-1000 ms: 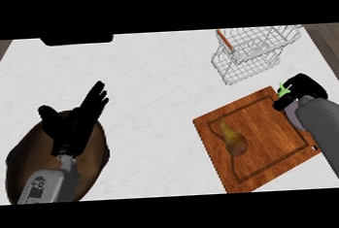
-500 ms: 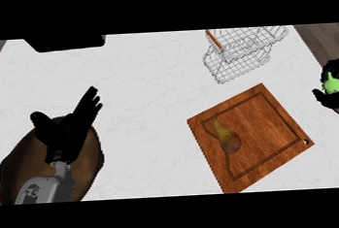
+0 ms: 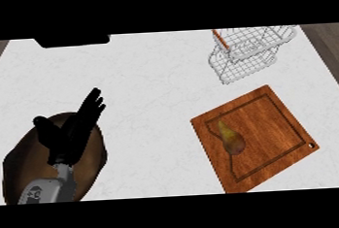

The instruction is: Pick the eggplant from the cutting board and place it in the tiered basket

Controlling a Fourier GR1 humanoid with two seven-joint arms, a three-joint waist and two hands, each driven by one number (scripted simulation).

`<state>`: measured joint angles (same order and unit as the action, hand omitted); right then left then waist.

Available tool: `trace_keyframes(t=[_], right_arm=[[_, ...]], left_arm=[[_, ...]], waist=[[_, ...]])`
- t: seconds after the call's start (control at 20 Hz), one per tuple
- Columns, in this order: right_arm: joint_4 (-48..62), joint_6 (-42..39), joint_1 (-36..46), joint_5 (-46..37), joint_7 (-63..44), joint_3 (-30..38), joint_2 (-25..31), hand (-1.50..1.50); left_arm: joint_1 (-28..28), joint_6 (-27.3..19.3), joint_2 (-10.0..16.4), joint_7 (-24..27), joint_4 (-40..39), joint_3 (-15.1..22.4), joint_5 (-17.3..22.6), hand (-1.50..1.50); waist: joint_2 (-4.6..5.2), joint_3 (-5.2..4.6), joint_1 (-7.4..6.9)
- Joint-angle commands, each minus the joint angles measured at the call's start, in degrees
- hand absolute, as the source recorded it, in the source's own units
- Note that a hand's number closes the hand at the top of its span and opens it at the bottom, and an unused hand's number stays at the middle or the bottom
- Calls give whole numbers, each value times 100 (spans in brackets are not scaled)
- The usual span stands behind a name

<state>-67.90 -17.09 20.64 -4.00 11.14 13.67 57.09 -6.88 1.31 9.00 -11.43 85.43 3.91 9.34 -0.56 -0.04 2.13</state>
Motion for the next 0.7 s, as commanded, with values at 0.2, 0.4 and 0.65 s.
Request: trace_keyframes(t=[0.2,0.4,0.65], right_arm=[[-800,-334,269,351,-724,693,364,150],[-1475,-555,452,405,-1431,477,288,150],[-265,-351,2217,-243,-1915,-497,47,150]], left_arm=[[-316,-1,-197,-175,-101,120,-147,0],[-211,164,-47,-210,-12,-126,33,0],[-822,-60,-409,-310,-309,177,-261,0]], waist=[[52,1,-204],[46,0,-208],[93,-1,-356]])
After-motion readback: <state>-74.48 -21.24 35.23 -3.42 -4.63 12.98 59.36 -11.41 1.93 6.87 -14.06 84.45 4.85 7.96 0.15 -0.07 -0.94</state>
